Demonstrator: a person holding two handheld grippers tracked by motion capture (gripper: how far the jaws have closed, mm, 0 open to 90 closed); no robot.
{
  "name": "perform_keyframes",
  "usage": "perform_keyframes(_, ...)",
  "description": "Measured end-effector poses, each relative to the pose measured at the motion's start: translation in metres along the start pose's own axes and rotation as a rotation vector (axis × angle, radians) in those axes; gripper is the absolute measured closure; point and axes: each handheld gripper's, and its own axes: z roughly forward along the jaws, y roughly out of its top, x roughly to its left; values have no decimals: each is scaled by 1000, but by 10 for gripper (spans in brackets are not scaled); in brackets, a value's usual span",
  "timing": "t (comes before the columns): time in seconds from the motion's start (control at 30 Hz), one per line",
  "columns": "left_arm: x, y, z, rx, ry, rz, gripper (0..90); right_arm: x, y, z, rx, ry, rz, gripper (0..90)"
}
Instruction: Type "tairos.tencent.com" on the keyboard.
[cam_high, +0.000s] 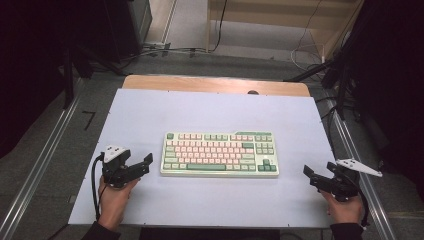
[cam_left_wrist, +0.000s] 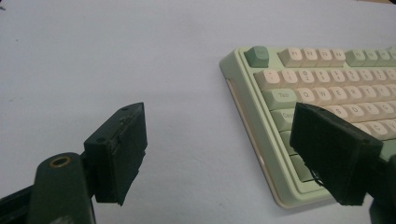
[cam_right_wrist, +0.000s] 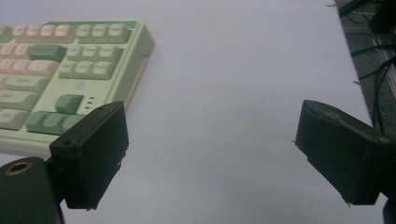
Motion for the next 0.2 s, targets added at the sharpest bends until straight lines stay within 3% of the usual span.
perform_keyframes(0.2,6,-1,-2,2,13,-18,196,-18,-4,-9,-23,-47,93,68)
